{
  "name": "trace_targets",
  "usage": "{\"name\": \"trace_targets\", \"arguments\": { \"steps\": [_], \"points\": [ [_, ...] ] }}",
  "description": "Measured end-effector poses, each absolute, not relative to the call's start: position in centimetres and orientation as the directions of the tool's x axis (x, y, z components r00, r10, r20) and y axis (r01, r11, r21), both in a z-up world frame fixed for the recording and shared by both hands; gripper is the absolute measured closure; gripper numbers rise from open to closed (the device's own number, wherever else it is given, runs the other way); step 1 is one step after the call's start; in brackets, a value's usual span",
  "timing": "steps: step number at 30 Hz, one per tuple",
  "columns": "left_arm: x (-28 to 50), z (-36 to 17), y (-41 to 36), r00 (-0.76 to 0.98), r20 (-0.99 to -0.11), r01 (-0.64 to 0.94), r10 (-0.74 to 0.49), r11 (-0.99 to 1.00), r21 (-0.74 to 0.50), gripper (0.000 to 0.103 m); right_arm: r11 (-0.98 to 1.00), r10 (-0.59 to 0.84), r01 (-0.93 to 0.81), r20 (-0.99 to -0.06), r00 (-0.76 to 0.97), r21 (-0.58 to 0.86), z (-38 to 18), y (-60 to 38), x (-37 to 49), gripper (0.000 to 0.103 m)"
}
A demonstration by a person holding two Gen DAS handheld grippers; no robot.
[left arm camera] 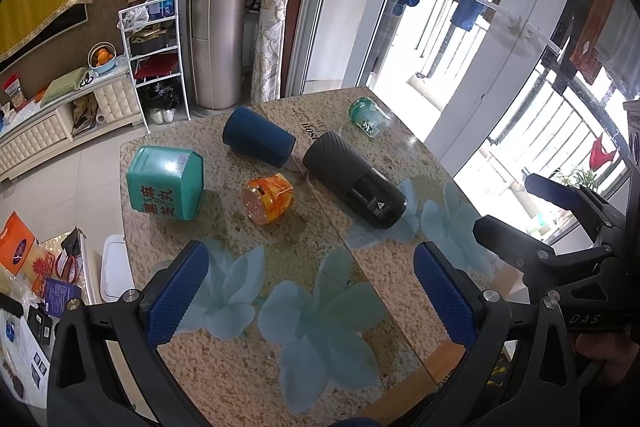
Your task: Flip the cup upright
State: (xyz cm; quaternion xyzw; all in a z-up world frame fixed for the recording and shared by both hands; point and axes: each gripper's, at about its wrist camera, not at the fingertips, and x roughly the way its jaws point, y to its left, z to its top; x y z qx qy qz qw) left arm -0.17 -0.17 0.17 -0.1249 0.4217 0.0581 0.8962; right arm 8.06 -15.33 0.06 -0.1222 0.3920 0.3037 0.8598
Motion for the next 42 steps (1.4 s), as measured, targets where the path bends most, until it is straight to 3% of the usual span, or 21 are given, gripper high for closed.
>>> {"name": "trace_targets", "arguments": {
  "steps": [24,42],
  "points": [
    [2.1,-0.6,-0.4,0.621,-0.783,-0.187,-0.023,0.966,-0.176,0.0,0.789,0.43,-0.612,-0.762,0.484,0.057,0.0,-15.8,10.2,0.0],
    [9.9,-4.6,0.4,0.527,-0.85,-0.325,0.0,0.924,-0.201,0.0,0.736,0.395,-0.674,-0.85,0.348,0.066,-1.1,-14.3,23.4,0.0]
  ]
}}
